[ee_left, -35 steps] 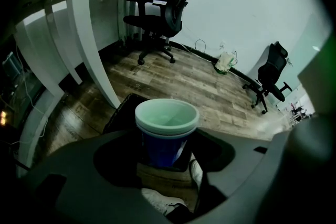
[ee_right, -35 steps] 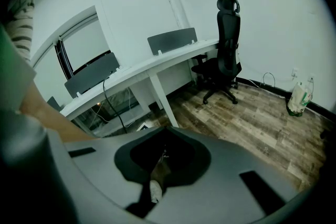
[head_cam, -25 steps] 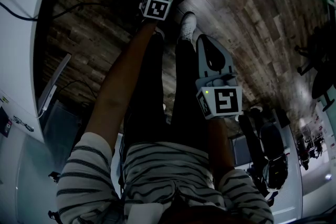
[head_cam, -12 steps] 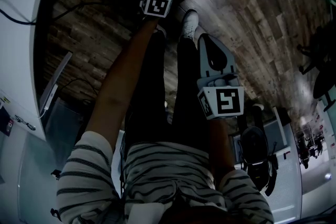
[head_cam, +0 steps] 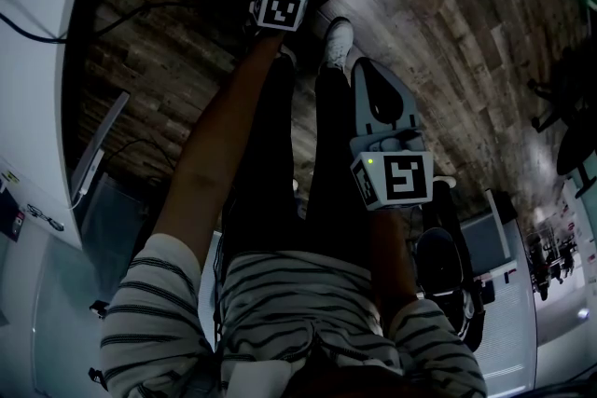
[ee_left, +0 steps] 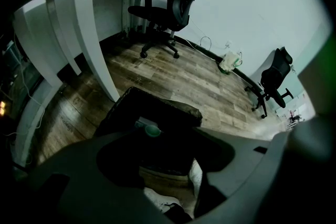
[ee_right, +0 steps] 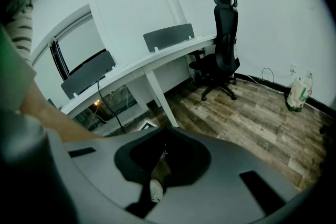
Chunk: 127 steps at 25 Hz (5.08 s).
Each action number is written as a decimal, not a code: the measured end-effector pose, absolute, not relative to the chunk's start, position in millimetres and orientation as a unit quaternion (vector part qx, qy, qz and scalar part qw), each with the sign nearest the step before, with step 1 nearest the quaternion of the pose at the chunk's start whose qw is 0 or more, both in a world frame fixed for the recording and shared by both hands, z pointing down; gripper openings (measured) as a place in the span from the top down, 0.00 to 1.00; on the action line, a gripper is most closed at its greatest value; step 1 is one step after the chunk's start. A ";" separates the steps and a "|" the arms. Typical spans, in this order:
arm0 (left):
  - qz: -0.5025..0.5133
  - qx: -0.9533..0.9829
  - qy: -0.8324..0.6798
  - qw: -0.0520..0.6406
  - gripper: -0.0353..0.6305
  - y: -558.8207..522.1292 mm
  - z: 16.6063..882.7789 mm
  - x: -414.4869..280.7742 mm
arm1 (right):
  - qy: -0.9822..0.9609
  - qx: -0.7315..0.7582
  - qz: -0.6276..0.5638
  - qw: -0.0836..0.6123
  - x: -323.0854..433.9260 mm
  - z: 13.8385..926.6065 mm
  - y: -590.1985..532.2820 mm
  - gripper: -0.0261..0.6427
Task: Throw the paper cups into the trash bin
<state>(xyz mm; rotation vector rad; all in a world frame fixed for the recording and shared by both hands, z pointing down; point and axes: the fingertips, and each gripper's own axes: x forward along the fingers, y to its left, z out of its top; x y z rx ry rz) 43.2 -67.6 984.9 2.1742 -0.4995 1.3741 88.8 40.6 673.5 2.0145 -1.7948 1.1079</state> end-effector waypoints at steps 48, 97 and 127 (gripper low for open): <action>0.419 0.820 -0.287 0.266 0.89 -67.0 787.2 15.8 | -0.654 0.674 0.326 0.104 86.2 567.0 34.7 0.94; 0.143 0.886 -0.408 0.166 0.91 -90.3 381.3 -47.4 | -0.768 0.609 0.193 0.050 44.4 349.8 -31.8 0.94; 0.060 0.886 -0.451 0.091 0.91 -100.8 292.8 -88.9 | -0.810 0.575 0.113 0.025 6.2 286.1 -74.9 0.94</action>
